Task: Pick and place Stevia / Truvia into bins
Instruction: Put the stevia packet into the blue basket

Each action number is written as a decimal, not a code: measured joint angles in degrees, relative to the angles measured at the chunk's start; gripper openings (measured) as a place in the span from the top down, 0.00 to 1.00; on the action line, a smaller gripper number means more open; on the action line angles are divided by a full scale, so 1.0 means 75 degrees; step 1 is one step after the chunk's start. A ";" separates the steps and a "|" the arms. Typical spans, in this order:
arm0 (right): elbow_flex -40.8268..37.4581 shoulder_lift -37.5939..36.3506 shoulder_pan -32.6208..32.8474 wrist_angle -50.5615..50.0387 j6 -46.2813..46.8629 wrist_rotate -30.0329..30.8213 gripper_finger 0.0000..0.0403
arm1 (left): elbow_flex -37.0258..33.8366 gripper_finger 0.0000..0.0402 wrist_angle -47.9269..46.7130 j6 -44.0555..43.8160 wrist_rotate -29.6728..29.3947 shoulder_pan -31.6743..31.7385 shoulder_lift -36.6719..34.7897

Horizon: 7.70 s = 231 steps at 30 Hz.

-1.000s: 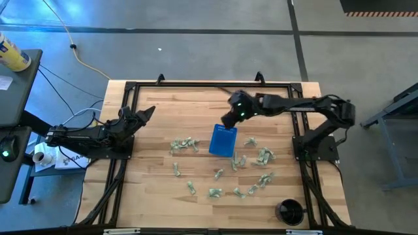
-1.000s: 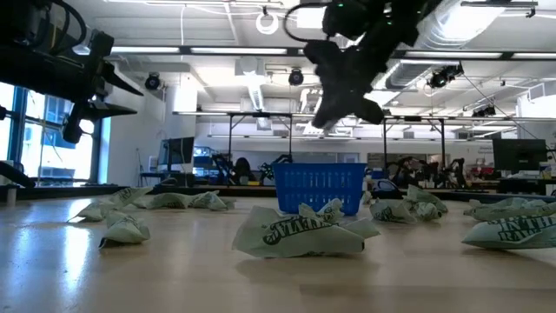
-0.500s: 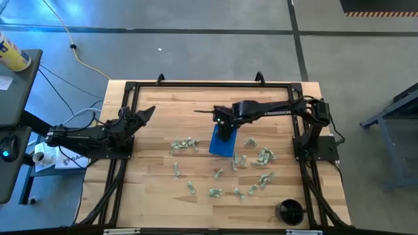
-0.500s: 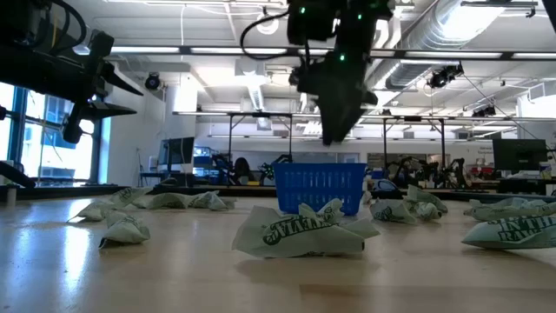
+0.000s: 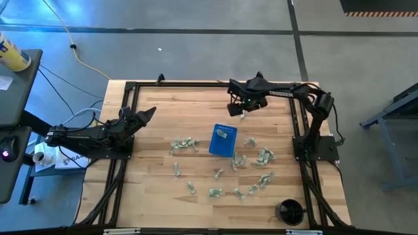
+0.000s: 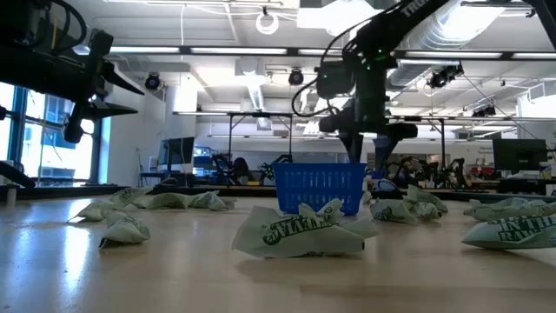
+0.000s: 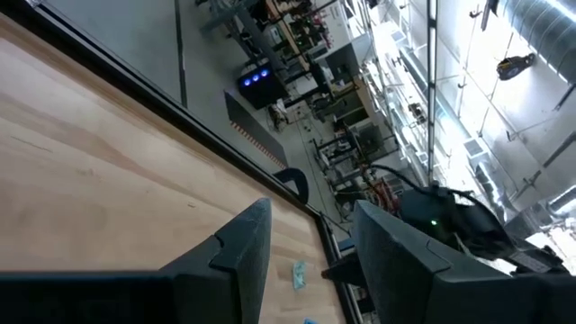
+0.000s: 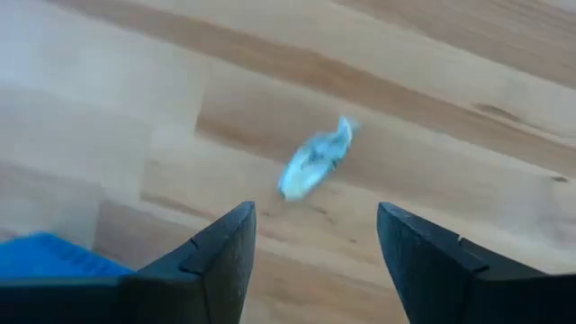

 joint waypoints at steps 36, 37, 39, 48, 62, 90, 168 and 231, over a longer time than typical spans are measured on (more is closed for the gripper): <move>-0.2023 -0.0034 -0.0392 0.2389 0.0643 -0.0568 0.98 | 0.0000 0.51 -0.0015 -0.0087 -0.0463 0.0000 0.0000; -0.1923 -0.0035 -0.0288 0.2299 0.0589 -0.0625 0.98 | 0.0000 0.51 -0.0015 -0.0084 -0.0463 0.0000 0.0000; -0.1589 -0.0064 -0.0023 0.2178 0.0546 -0.0780 0.96 | 0.0000 0.51 -0.0015 -0.0082 -0.0459 0.0000 0.0000; 0.0465 -0.0255 0.1694 0.1842 -0.2508 -0.1174 0.97 | 0.0000 0.51 -0.0003 -0.0062 -0.0262 0.0000 0.0003; 0.0231 0.0044 0.2897 0.1474 -0.2522 -0.0254 0.61 | -0.0003 0.51 0.0005 -0.0298 -0.0438 -0.0003 0.0003; -0.3666 -0.2491 0.3389 0.1368 -0.3135 0.0236 0.37 | -0.0006 0.51 0.0050 0.0192 0.0716 -0.0003 0.0003; -0.0149 0.0195 0.2590 0.1987 -0.4128 -0.2482 0.74 | 0.0000 0.51 0.0037 0.0682 0.0620 -0.0003 0.0018; -0.3665 -0.3537 0.5034 -0.0148 -0.0817 0.1954 0.41 | 0.4642 0.36 -0.3870 0.0482 0.6339 -0.0003 1.0177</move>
